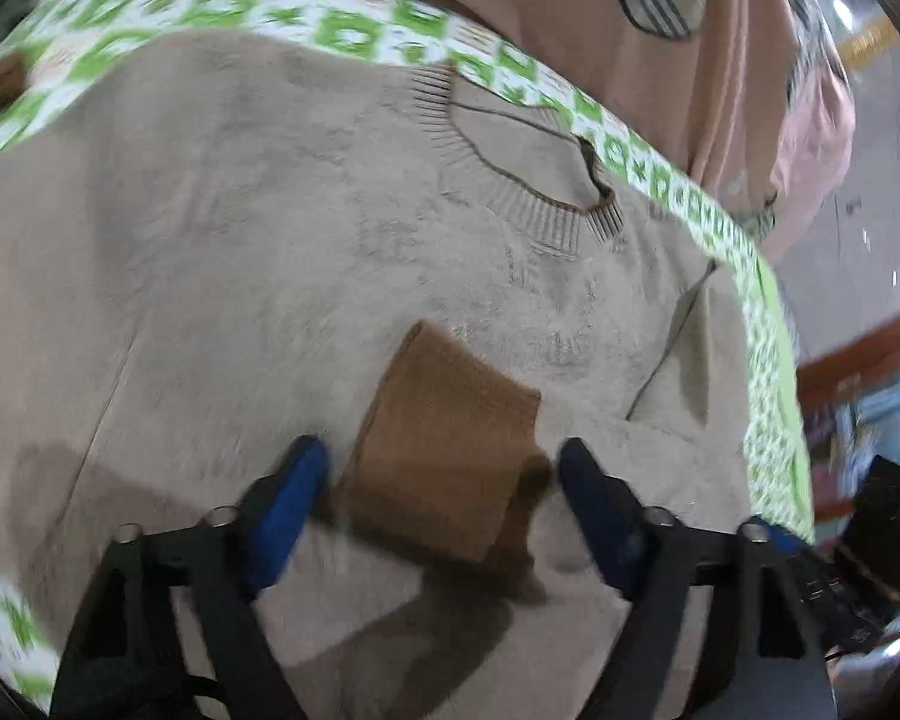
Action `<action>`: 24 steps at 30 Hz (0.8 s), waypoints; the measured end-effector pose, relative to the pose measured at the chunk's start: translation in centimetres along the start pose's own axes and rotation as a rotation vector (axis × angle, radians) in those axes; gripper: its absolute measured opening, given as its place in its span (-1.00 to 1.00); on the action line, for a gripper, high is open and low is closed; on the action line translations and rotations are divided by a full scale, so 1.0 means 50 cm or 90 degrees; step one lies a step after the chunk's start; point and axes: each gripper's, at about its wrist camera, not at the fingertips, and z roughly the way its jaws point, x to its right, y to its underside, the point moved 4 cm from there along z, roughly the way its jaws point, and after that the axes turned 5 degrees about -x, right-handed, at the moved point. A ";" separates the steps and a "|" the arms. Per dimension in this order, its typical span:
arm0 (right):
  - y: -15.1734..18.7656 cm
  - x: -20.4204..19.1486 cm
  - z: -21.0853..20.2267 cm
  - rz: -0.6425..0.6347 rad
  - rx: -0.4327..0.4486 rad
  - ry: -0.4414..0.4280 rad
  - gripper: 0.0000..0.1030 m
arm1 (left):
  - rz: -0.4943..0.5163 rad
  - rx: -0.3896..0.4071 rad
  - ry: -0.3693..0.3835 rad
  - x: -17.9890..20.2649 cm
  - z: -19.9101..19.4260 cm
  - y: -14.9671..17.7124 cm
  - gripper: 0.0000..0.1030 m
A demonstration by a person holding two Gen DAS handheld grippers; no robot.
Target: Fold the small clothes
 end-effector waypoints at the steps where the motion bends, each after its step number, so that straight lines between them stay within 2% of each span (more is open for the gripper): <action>1: 0.000 0.006 -0.008 0.008 0.006 0.002 -0.28 | 0.017 0.004 -0.001 0.008 0.001 -0.005 0.26; 2: -0.001 0.014 -0.018 0.012 0.012 0.007 -0.28 | 0.028 0.006 0.004 0.014 0.000 -0.006 -0.03; 3: -0.004 0.017 -0.023 0.012 0.015 0.011 -0.28 | 0.031 0.005 0.014 0.015 0.002 -0.009 -0.49; 4: -0.005 0.024 -0.032 0.013 0.019 0.016 -0.28 | 0.027 -0.001 0.032 0.014 0.007 -0.011 -0.74; 5: -0.005 0.031 -0.043 0.016 0.023 0.021 -0.28 | 0.025 -0.002 0.038 0.010 0.007 -0.005 -0.84; 6: -0.003 0.036 -0.051 0.017 0.028 0.027 -0.28 | 0.030 0.011 0.034 0.014 0.001 0.001 -0.84; 8: -0.001 0.055 -0.070 0.019 0.038 0.046 -0.28 | 0.052 0.072 0.000 0.024 -0.038 0.016 -0.85; 9: 0.000 0.064 -0.075 0.024 0.041 0.053 -0.28 | 0.052 0.118 -0.014 0.022 -0.074 0.029 -0.86; 11: 0.001 0.087 -0.080 0.042 0.041 0.059 -0.28 | 0.027 0.173 -0.017 -0.001 -0.119 0.045 -0.86; 12: 0.001 0.093 -0.080 0.047 0.041 0.061 -0.28 | -0.005 0.201 -0.031 -0.031 -0.144 0.056 -0.86; 13: 0.001 0.099 -0.081 0.052 0.042 0.064 -0.28 | -0.026 0.213 -0.037 -0.051 -0.155 0.061 -0.85; 14: 0.000 0.104 -0.080 0.055 0.044 0.066 -0.28 | -0.042 0.217 -0.034 -0.069 -0.162 0.066 -0.85; 16: -0.002 0.106 -0.079 0.058 0.046 0.068 -0.28 | -0.057 0.187 0.013 -0.093 -0.152 0.070 -0.83; 18: -0.006 0.108 -0.080 0.061 0.048 0.072 -0.28 | -0.052 0.163 0.035 -0.091 -0.136 0.067 -0.80; 23: -0.025 0.123 -0.092 0.052 0.056 0.102 -0.27 | -0.040 0.113 0.048 -0.068 -0.078 0.045 -0.74; 24: -0.036 0.131 -0.094 0.049 0.061 0.114 -0.24 | -0.028 0.105 0.035 -0.062 -0.069 0.046 -0.88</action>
